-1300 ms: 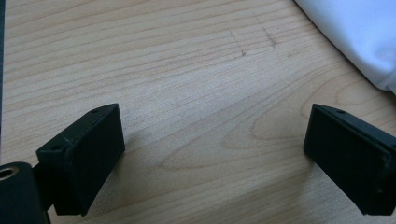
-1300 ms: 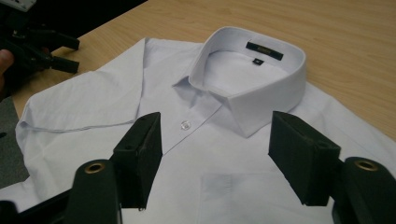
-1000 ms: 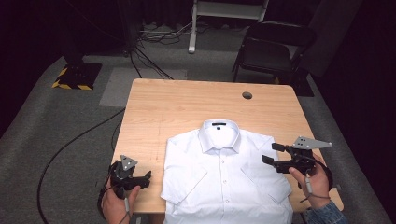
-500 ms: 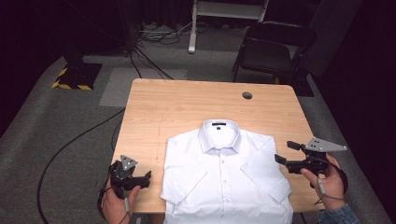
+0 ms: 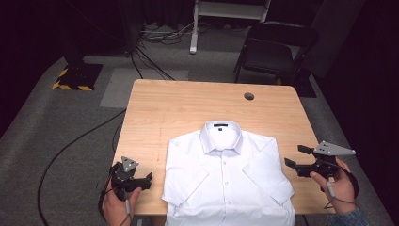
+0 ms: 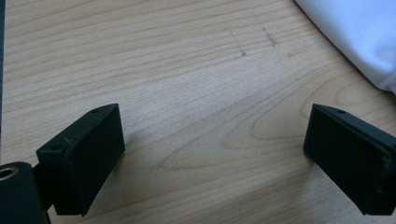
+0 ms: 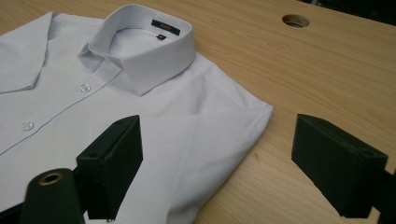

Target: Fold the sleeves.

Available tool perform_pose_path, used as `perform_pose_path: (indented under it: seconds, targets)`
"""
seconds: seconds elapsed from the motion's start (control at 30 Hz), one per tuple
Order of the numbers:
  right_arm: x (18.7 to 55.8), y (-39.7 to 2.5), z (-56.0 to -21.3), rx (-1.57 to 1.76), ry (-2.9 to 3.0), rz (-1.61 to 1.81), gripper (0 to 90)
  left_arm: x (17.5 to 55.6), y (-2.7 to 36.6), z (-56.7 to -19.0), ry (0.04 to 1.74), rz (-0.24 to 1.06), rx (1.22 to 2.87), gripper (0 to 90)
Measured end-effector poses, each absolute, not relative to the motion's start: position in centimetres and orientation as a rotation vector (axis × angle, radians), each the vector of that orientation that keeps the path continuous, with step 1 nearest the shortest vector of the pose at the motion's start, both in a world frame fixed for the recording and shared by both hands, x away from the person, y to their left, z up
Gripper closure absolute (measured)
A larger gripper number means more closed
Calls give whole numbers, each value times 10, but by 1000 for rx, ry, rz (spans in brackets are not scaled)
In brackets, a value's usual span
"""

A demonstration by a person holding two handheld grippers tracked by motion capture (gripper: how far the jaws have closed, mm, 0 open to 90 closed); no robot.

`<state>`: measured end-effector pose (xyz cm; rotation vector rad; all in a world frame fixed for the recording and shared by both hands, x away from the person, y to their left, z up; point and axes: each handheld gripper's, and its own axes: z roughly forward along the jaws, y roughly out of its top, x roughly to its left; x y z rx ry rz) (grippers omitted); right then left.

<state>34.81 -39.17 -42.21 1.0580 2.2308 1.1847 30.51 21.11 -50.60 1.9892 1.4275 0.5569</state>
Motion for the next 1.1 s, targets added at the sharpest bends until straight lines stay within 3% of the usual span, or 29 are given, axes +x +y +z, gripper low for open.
perform_pose_path:
  seconds: [0.63,1.1]
  targets:
    - [344,-425,-439,1146,2211,1128,161,305,211,-506,1428,556,1990,53]
    - [343,-448,-471,1209,2234,1031,153,305,211,-506,1429,556,1988,53]
